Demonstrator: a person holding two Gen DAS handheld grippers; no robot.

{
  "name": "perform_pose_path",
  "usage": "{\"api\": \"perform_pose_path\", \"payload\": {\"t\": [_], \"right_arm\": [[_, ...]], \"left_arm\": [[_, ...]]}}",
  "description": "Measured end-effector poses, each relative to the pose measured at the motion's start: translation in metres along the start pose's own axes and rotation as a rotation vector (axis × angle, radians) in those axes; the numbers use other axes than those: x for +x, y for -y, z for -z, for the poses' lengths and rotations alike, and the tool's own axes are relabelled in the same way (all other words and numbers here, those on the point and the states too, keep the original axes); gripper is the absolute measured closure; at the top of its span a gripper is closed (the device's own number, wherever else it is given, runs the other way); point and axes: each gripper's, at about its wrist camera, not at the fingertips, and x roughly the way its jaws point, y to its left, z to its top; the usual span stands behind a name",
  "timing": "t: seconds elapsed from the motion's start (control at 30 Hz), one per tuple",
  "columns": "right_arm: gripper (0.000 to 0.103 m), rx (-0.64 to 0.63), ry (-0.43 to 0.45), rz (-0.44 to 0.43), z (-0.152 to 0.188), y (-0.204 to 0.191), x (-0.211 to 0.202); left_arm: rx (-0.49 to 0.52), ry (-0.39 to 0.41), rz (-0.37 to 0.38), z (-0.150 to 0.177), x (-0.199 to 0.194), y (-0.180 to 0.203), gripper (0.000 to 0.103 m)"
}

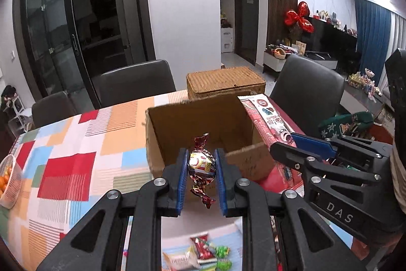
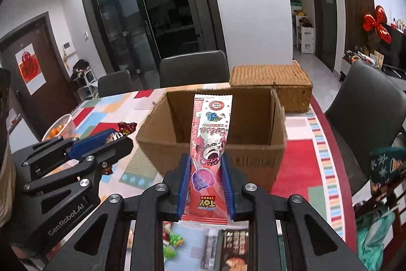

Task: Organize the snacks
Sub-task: 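Carry both snacks over the cardboard box and open both grippers to drop them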

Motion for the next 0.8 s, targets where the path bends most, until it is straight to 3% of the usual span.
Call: {"api": "perform_pose_path", "payload": {"t": [0.57, 0.67, 0.8], "right_arm": [[0.078, 0.034, -0.059, 0.038, -0.077, 0.028, 0.068], [0.077, 0.047, -0.067, 0.043, -0.085, 0.033, 0.080], [0.070, 0.059, -0.058, 0.087, -0.083, 0.040, 0.083]], "left_arm": [[-0.104, -0.105, 0.062, -0.054, 0.080, -0.028, 0.080], [-0.124, -0.115, 0.026, -0.056, 0.085, -0.032, 0.064], [-0.110, -0.089, -0.020, -0.049, 0.073, -0.032, 0.054]]}}
